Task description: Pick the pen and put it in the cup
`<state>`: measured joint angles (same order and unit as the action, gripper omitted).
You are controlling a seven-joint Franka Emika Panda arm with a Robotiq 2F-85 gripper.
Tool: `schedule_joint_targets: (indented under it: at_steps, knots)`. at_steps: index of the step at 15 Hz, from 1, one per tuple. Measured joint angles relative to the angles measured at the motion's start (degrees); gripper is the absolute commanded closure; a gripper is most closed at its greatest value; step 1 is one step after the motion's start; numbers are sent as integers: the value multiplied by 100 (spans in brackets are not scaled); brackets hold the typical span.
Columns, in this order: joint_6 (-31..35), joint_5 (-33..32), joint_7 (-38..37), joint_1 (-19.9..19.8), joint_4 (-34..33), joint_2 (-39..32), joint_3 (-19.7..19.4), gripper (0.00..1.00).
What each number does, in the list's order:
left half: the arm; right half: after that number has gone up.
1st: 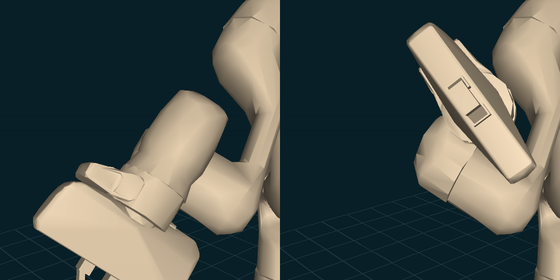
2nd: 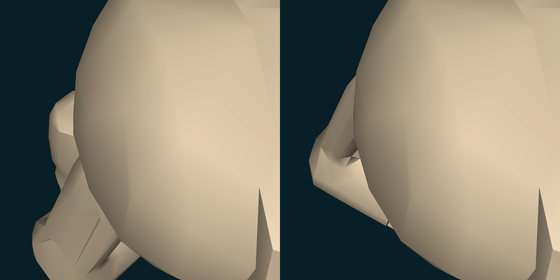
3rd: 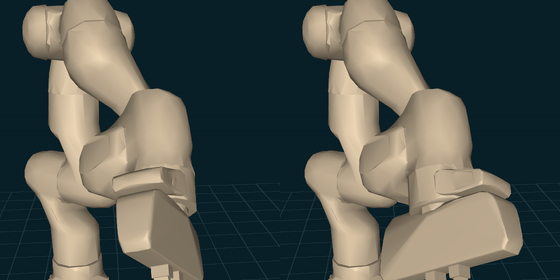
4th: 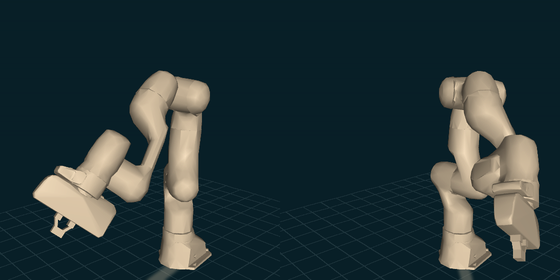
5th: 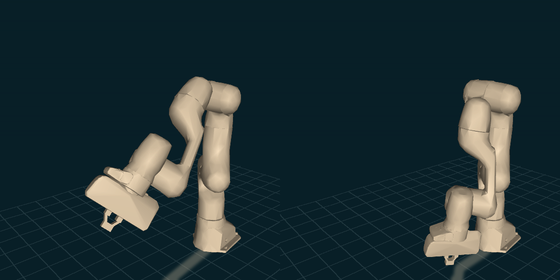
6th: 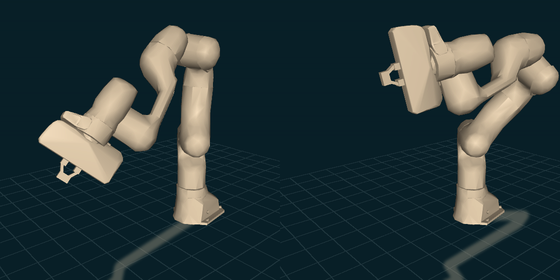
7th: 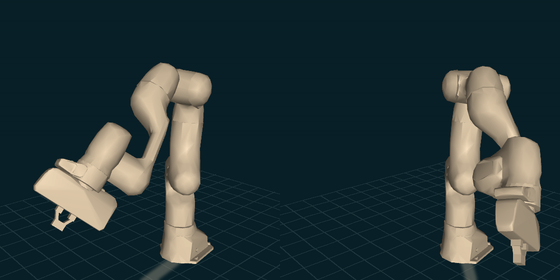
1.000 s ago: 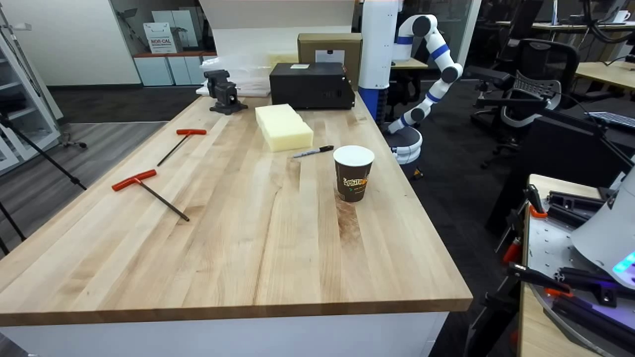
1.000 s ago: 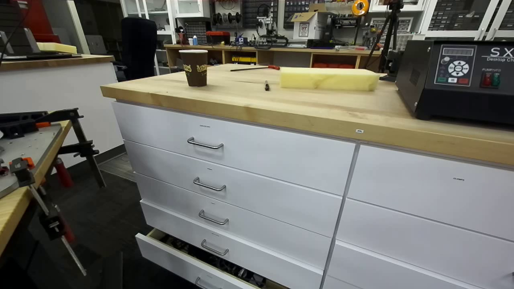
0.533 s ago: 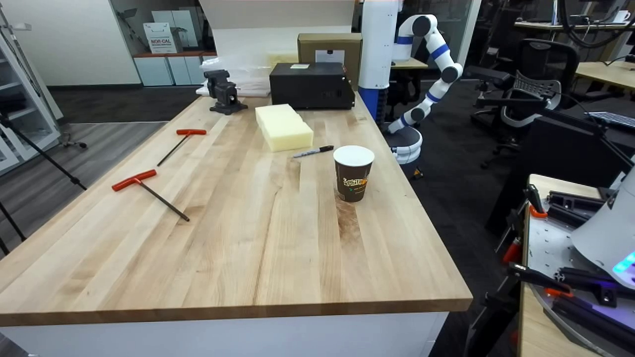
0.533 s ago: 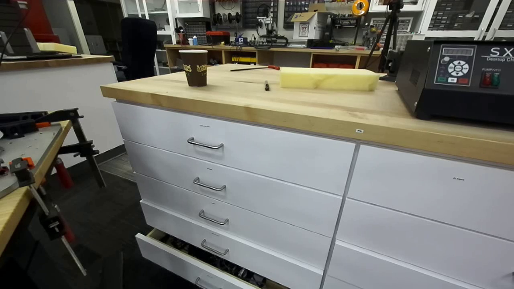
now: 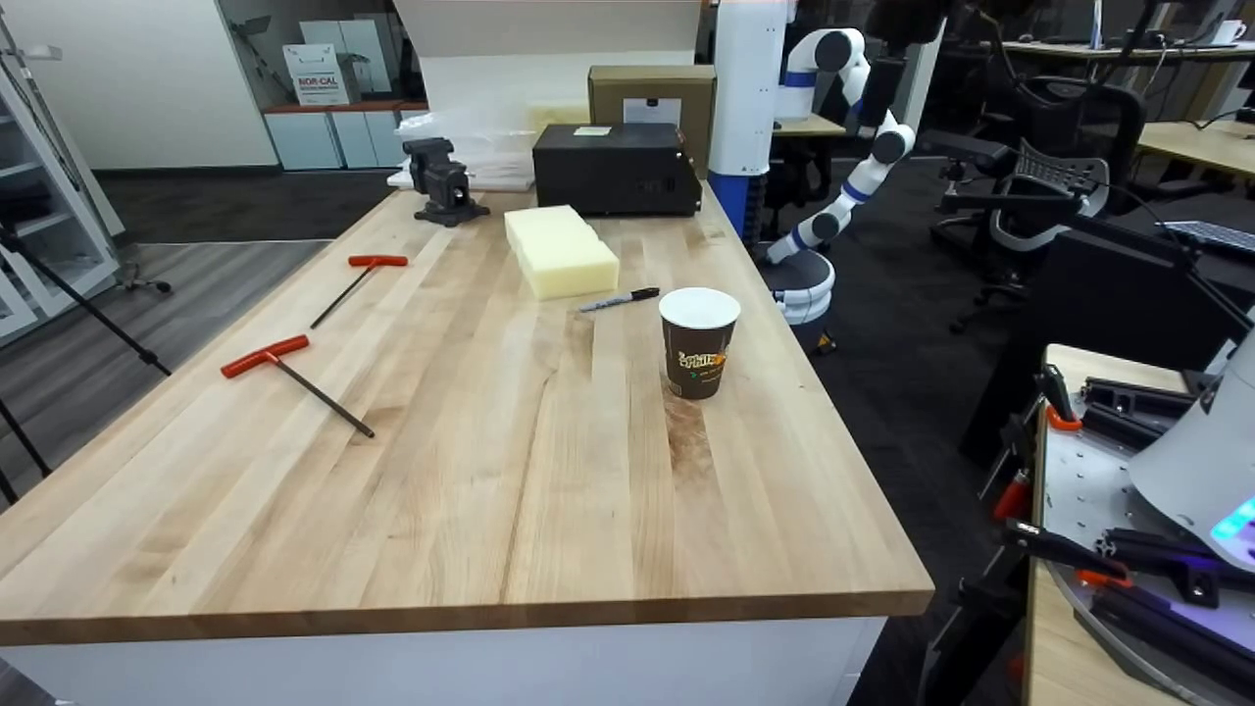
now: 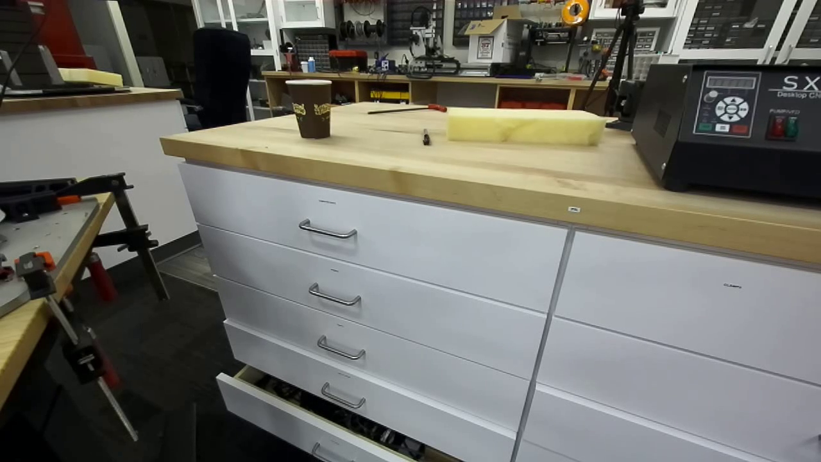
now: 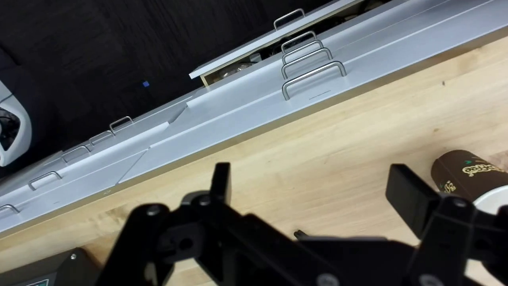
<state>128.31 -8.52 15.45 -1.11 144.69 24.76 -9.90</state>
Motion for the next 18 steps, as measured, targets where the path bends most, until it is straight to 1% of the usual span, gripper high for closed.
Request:
schedule_joint_targets:
  at_steps: [4, 9, 12, 18]
  knots:
    - [3, 257, 110, 54, -700, -957, 85, 0]
    - [3, 548, 452, 55, -1501, -1874, 225, 0]
    - [3, 742, 856, 55, -1911, -2318, 359, 0]
    - [2, 1086, 1748, 37, -2509, -3046, 658, 0]
